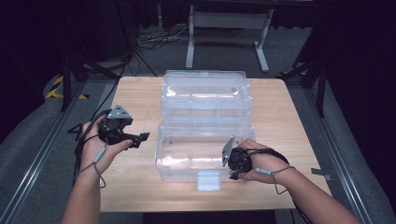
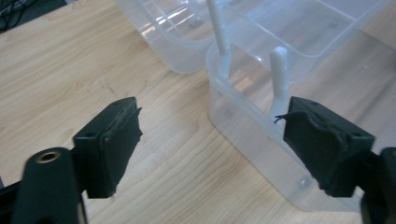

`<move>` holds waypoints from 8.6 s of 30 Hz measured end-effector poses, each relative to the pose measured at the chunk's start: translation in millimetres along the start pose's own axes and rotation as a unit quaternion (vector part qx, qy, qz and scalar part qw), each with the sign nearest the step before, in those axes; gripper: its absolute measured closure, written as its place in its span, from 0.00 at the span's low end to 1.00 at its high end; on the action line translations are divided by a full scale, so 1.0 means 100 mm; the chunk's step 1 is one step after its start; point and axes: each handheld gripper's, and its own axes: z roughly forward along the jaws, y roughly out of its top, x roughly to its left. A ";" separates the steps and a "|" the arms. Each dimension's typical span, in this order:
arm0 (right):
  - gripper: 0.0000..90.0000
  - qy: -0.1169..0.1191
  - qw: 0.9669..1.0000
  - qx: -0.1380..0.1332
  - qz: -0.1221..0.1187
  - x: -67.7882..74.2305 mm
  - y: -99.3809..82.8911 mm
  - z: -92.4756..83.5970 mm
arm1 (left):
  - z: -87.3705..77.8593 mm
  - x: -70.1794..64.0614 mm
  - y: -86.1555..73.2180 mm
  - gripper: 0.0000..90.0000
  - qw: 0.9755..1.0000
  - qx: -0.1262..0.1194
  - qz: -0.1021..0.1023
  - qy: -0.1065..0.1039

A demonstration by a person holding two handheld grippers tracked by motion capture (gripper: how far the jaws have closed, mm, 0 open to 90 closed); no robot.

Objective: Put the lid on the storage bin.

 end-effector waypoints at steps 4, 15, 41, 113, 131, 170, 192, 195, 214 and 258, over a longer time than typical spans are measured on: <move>0.92 -0.008 1.000 -0.004 -0.005 0.01 -0.01 0.00 | -0.01 0.03 0.04 0.38 1.000 -0.012 0.001 -0.029; 0.92 -0.010 1.000 -0.001 -0.009 0.02 0.00 0.00 | 0.01 0.08 0.23 0.45 0.990 -0.031 -0.044 -0.128; 0.92 -0.013 1.000 -0.008 0.000 0.03 -0.02 0.00 | 0.15 0.00 0.91 0.37 0.991 -0.010 0.056 -0.125; 0.92 -0.014 1.000 -0.020 0.007 0.03 -0.06 0.02 | 1.11 -0.37 1.73 0.67 0.964 0.080 0.176 -0.185; 0.96 -0.012 1.000 -0.026 0.011 0.01 -0.09 0.05 | 1.09 -0.44 1.80 0.93 0.955 0.114 0.191 -0.198; 0.96 -0.021 1.000 -0.019 0.003 0.02 -0.07 0.05 | 0.74 -0.75 1.64 0.96 0.945 0.102 0.238 -0.201; 0.96 -0.027 0.999 -0.019 0.005 0.04 -0.07 0.05 | 0.60 -0.97 1.51 0.97 0.935 0.118 0.264 -0.205; 0.96 -0.028 0.999 -0.017 0.003 0.04 -0.07 0.05 | 0.59 -1.00 1.48 0.98 0.934 0.116 0.267 -0.205; 0.95 -0.045 0.999 -0.015 -0.004 0.08 -0.07 0.05 | 0.54 -1.10 1.35 0.98 0.931 0.119 0.270 -0.215; 0.93 -0.101 0.991 -0.082 -0.002 0.33 -0.12 -0.50 | 0.54 -1.18 1.25 0.98 0.931 0.121 0.261 -0.224</move>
